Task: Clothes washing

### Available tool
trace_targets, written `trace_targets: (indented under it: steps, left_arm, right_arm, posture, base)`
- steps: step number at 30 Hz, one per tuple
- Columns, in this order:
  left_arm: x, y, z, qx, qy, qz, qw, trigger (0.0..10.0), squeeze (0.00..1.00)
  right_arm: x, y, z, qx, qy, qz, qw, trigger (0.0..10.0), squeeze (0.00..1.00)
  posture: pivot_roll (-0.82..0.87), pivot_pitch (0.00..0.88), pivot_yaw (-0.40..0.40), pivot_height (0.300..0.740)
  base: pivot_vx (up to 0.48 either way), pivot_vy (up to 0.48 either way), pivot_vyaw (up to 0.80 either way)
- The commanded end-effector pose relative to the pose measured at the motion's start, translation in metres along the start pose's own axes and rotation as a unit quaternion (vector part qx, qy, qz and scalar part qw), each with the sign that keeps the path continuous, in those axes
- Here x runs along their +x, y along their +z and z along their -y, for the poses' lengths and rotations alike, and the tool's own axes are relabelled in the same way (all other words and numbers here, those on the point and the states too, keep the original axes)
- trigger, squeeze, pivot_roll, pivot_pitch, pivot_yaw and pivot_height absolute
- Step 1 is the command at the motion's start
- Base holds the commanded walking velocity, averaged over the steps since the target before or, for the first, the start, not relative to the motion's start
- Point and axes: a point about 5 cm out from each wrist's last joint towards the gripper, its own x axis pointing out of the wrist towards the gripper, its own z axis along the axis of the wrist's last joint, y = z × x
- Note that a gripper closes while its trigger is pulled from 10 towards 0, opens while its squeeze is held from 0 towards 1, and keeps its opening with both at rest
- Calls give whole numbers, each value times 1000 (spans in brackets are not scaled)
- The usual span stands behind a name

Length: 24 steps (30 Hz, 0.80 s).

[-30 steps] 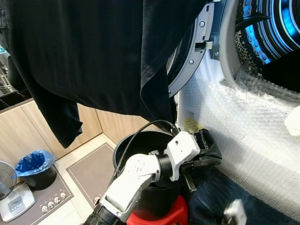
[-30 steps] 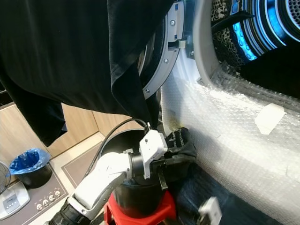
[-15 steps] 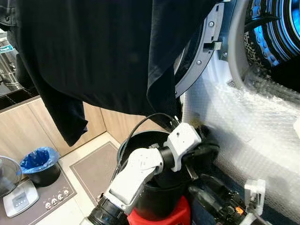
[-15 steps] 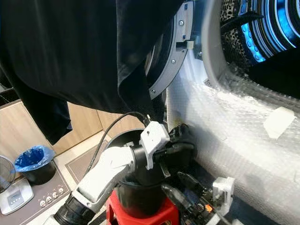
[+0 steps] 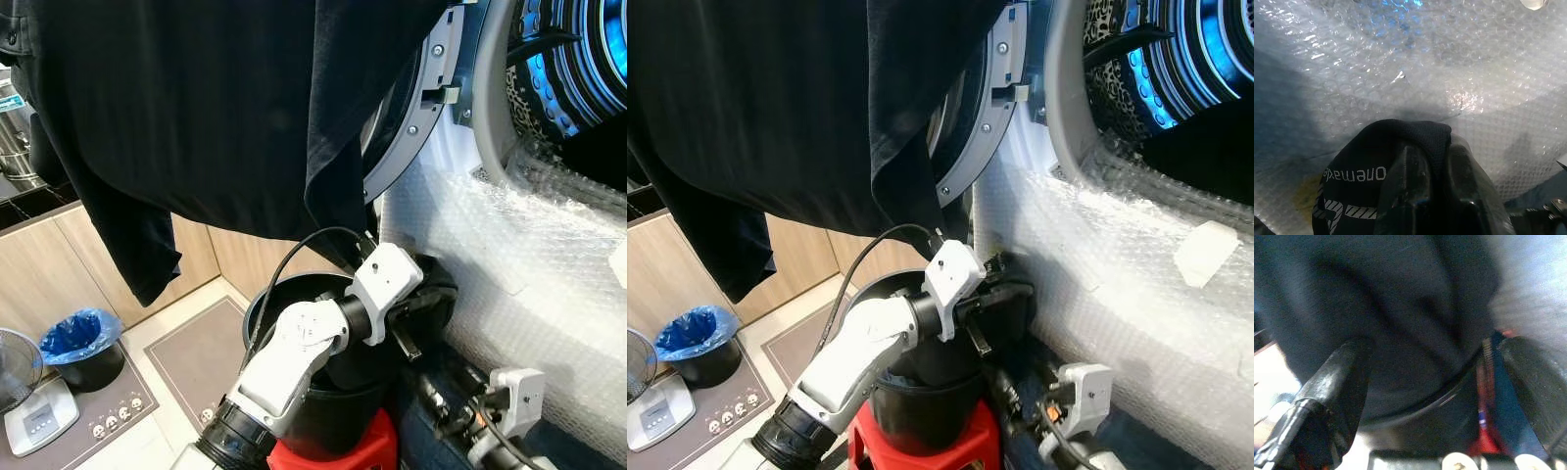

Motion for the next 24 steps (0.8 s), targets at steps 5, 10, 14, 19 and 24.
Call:
trace_targets:
  steps: [5,10,14,19,24]
  left_arm:
    - [4,11,-3,7,11,26,1000,10000,0]
    - [7,12,-3,7,16,28,999,10000,0]
    - [8,11,-3,7,20,24,999,10000,0]
    - [9,9,-11,10,43,12,999,10000,0]
    - [14,9,-16,5,67,2,998,10000,0]
  right_arm:
    - [9,5,-8,14,-11,27,999,10000,0]
    - [11,5,-17,32,8,37,999,10000,0]
    - [4,1,-24,29,52,23,998,10000,0]
    - [3,5,-31,24,74,23,997,10000,0]
    - [10,9,-40,25,81,33,996,10000,0]
  posture:
    - [-145,0,60,740]
    - [-148,0,62,740]
    - [-147,0,64,740]
    - [-149,0,65,740]
    - [-149,0,66,740]
  base:
    - [0,0,0]
    - [0,0,0]
    - [0,0,0]
    - [0,0,0]
    - [0,0,0]
